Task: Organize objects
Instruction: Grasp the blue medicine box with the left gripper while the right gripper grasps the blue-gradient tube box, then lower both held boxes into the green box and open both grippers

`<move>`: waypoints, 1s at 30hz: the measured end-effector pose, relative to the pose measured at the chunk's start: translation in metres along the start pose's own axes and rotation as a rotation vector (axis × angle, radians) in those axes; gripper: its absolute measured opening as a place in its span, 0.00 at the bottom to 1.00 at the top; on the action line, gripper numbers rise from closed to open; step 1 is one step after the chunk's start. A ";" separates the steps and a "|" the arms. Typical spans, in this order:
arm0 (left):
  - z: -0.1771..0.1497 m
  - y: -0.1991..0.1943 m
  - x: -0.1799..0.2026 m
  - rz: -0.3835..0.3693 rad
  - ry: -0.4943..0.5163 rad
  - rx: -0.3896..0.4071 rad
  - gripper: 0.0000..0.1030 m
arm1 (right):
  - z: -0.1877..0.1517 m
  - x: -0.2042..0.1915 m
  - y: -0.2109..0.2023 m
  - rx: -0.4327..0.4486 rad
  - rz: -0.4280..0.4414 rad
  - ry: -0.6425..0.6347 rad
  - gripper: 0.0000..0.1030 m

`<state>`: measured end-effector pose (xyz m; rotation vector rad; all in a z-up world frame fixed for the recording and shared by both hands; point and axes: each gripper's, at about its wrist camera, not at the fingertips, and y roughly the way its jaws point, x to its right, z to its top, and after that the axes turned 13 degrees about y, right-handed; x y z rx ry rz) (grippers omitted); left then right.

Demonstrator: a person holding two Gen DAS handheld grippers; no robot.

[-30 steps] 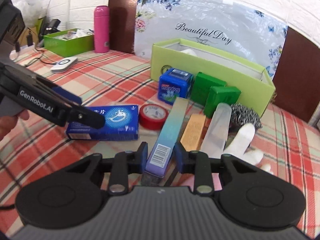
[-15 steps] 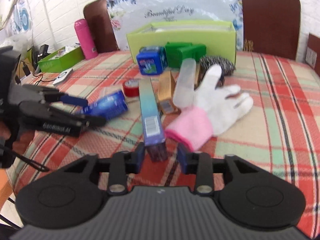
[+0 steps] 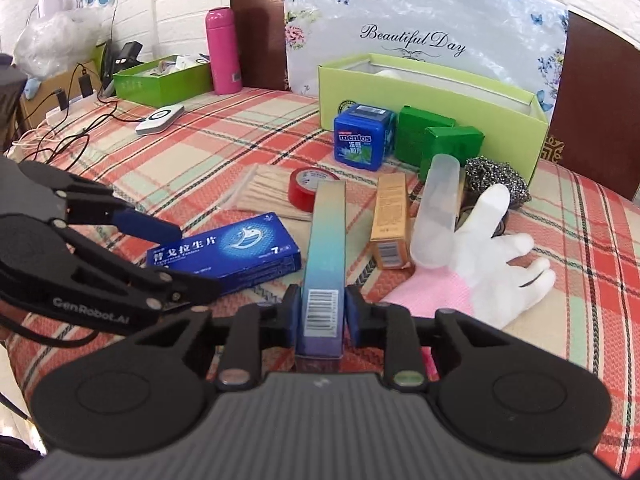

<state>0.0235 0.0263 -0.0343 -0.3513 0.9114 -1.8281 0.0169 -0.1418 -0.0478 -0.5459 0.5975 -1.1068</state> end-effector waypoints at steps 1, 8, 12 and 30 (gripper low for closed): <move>0.001 0.003 0.001 0.005 0.005 -0.009 0.70 | 0.002 0.000 0.003 -0.005 -0.001 0.003 0.24; 0.008 0.013 0.001 -0.017 -0.024 -0.006 0.63 | 0.010 0.006 0.021 -0.023 0.013 0.021 0.21; 0.010 0.004 0.001 -0.028 -0.031 0.007 0.59 | 0.005 0.013 0.012 -0.024 0.053 0.061 0.21; 0.165 -0.014 -0.044 -0.089 -0.158 0.329 0.59 | 0.118 0.104 -0.023 0.266 0.030 0.284 0.20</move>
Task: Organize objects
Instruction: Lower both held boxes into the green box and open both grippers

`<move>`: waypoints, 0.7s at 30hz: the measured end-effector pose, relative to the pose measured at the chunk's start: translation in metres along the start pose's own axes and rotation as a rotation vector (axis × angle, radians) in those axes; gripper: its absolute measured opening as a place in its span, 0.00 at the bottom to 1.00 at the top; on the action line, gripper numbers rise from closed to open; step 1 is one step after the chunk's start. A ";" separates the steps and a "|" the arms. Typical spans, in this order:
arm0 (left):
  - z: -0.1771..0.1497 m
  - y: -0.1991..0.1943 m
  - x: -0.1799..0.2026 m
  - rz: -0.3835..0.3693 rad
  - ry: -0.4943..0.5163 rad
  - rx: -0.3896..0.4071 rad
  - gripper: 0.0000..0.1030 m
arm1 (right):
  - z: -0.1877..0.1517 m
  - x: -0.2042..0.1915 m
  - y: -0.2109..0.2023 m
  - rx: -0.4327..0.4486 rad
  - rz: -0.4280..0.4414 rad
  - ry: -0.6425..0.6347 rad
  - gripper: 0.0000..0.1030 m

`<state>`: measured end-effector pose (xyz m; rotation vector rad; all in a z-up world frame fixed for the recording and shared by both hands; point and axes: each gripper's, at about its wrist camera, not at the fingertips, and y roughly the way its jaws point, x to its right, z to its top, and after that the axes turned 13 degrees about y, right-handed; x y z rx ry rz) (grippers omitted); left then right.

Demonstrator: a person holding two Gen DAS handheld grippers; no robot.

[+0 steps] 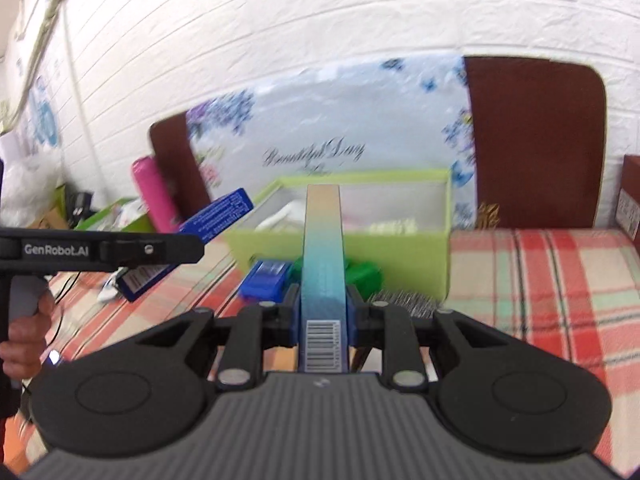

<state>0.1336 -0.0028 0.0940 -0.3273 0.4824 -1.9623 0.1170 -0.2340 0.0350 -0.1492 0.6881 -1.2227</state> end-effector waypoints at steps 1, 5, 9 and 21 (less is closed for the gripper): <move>0.009 0.008 -0.001 0.003 -0.002 0.006 0.59 | 0.011 0.004 0.008 0.009 -0.010 0.006 0.20; 0.039 0.050 -0.005 0.032 -0.002 0.014 0.59 | 0.048 0.019 0.044 0.043 -0.065 0.024 0.20; 0.050 0.093 -0.012 0.041 -0.039 -0.002 0.59 | 0.064 0.030 0.077 0.077 -0.088 0.055 0.20; 0.035 0.152 -0.032 0.166 -0.082 -0.029 0.85 | 0.057 0.049 0.155 0.038 -0.162 -0.003 0.29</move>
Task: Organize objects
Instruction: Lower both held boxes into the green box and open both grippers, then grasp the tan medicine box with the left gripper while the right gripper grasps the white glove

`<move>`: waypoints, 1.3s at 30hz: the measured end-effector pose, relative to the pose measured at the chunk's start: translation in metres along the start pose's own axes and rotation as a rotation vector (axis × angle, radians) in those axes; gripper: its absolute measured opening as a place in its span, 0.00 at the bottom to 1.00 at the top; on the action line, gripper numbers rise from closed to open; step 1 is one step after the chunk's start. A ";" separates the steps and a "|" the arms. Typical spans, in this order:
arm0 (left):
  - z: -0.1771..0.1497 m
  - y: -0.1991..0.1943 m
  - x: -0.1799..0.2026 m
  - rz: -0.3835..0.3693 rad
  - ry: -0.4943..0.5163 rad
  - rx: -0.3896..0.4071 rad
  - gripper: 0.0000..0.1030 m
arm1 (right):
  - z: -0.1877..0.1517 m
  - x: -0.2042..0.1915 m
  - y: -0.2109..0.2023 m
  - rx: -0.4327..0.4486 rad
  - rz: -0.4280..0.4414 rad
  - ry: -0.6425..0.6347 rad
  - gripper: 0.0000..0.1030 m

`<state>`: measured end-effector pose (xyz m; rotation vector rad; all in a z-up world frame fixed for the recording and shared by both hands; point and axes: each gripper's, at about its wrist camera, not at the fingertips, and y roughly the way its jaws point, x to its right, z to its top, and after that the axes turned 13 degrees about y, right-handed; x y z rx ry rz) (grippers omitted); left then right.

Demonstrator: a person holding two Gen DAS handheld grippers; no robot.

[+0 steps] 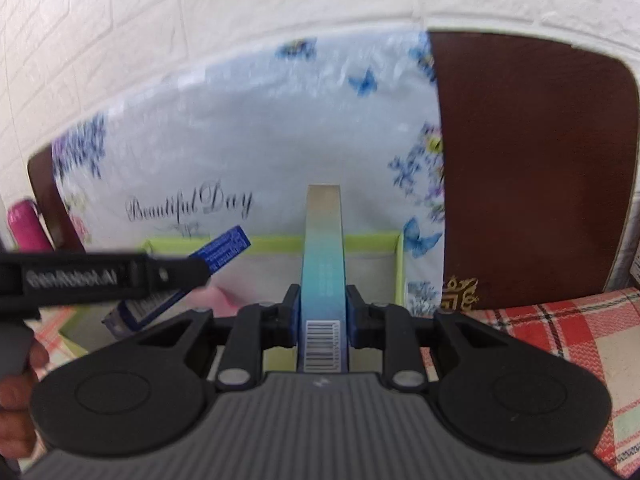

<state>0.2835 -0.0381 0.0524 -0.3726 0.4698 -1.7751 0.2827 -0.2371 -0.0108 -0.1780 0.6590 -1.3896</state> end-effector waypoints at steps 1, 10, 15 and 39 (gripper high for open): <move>-0.002 0.000 -0.002 0.003 0.004 0.005 0.85 | -0.004 0.000 0.000 0.007 -0.017 -0.014 0.47; -0.010 -0.026 -0.011 0.002 -0.038 -0.022 0.85 | -0.012 -0.009 -0.059 0.173 -0.029 -0.107 0.96; -0.024 -0.067 -0.010 0.009 -0.104 -0.086 0.85 | -0.021 -0.006 -0.105 0.179 0.019 -0.041 1.00; -0.135 -0.152 0.018 0.050 -0.088 -0.269 0.85 | -0.157 -0.008 -0.195 -0.048 -0.061 0.006 1.00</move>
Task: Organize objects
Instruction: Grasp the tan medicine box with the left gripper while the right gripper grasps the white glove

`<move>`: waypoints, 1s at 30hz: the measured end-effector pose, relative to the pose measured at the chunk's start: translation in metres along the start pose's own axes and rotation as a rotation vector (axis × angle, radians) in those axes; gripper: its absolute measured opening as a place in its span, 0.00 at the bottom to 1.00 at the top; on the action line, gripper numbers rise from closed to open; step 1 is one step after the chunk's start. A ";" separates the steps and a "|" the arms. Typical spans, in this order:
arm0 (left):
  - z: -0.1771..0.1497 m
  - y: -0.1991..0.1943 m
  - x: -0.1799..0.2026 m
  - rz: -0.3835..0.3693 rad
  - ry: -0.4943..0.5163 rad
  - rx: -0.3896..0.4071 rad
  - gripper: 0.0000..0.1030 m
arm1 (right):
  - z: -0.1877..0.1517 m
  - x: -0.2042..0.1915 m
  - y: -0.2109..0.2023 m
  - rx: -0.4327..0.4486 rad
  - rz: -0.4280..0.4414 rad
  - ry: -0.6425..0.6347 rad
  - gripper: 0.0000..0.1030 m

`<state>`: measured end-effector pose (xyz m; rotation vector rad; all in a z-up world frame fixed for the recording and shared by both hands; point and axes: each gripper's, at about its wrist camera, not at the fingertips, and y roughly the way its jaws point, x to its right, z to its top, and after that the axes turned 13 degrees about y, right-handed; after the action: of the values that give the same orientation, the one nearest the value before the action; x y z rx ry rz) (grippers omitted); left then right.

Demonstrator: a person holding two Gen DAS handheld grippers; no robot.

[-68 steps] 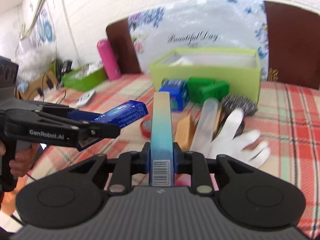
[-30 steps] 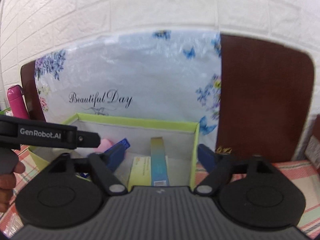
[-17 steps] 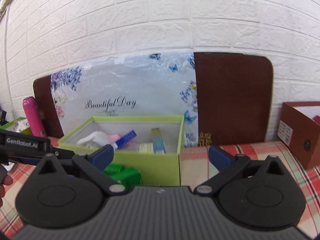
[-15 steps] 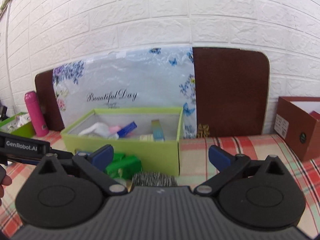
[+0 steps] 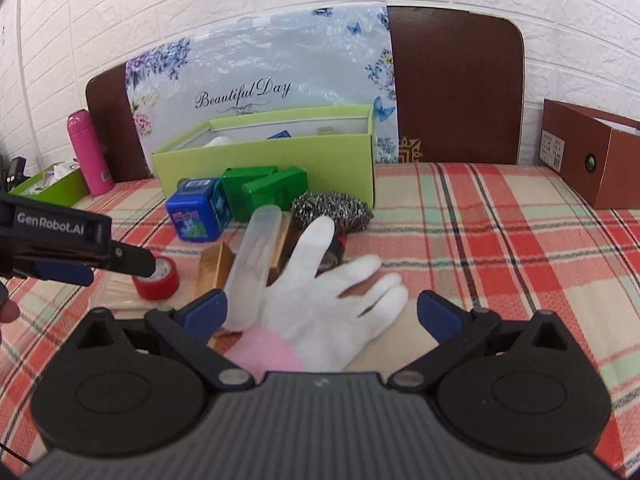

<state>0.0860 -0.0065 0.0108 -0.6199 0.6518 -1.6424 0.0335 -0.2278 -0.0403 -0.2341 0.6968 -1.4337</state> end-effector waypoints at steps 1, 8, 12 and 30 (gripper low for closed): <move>-0.002 -0.001 0.000 0.002 0.002 -0.003 0.85 | -0.002 -0.001 -0.001 -0.006 0.002 0.000 1.00; -0.015 -0.002 -0.005 -0.002 -0.004 -0.033 0.85 | -0.013 -0.006 0.005 -0.073 0.026 -0.003 1.00; -0.023 -0.001 -0.009 -0.044 -0.011 -0.052 0.85 | -0.022 -0.009 0.016 -0.097 0.020 0.018 1.00; 0.010 0.067 0.019 -0.175 -0.088 -0.036 0.68 | -0.041 0.032 -0.045 -0.153 -0.002 -0.014 0.14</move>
<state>0.1363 -0.0353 -0.0294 -0.7895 0.5770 -1.7568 -0.0270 -0.2552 -0.0576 -0.3633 0.7960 -1.3810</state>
